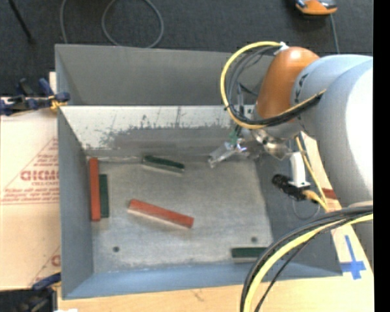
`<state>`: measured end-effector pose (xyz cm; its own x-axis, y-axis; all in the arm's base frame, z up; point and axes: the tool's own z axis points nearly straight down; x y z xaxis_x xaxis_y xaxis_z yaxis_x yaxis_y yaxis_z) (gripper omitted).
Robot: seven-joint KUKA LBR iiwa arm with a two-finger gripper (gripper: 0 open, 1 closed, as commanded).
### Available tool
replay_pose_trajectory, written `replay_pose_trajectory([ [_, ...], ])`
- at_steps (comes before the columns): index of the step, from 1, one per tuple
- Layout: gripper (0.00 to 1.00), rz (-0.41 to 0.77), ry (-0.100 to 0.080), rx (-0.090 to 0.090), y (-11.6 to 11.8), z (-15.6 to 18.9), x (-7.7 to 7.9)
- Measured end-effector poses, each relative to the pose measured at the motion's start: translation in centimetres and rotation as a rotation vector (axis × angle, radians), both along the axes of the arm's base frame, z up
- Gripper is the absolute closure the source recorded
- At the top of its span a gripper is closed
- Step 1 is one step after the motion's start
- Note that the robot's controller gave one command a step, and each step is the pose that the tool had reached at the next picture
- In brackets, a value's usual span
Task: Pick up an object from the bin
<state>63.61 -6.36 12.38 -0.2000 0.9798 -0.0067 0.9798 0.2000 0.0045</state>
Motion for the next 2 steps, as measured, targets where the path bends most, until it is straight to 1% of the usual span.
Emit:
replay_pose_trajectory([
  [1, 0.00, -0.023, -0.003, 0.009, 7.9, 7.2, -1.3],
  [2, 0.00, 0.015, 0.013, 0.006, 14.9, -3.6, -3.7],
])
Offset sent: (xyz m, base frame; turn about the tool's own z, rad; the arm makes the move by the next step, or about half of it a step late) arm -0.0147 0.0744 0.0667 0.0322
